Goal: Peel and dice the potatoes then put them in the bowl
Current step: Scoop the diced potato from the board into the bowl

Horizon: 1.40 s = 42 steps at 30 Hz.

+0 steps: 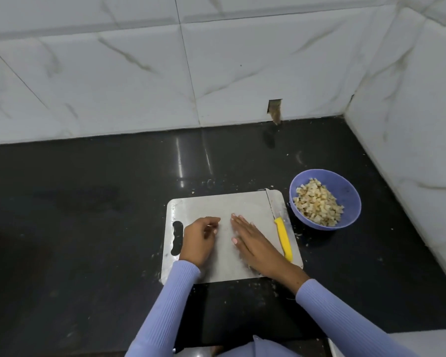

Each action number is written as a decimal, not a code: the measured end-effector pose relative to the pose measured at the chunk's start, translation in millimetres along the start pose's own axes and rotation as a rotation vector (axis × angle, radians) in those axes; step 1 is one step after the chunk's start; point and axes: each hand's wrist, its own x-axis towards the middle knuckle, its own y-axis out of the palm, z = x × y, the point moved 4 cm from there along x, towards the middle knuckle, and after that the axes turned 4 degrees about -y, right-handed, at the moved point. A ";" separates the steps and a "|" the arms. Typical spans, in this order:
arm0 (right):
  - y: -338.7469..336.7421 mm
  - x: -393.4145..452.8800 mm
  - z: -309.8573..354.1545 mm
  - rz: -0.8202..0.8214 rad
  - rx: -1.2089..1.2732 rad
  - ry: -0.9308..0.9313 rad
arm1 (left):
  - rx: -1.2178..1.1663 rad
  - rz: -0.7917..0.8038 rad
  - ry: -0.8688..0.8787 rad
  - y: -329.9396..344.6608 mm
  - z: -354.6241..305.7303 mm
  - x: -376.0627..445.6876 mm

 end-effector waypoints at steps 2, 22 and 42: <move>-13.4 -9.7 -5.5 -0.105 0.156 0.035 | 0.011 0.030 0.013 2.3 -0.4 0.0; -2.7 7.7 -3.1 -0.187 0.068 0.200 | -0.158 -0.036 -0.046 7.3 2.3 6.8; -36.1 13.3 -10.7 -0.291 -0.298 0.359 | 0.283 0.135 0.191 42.1 -32.5 14.2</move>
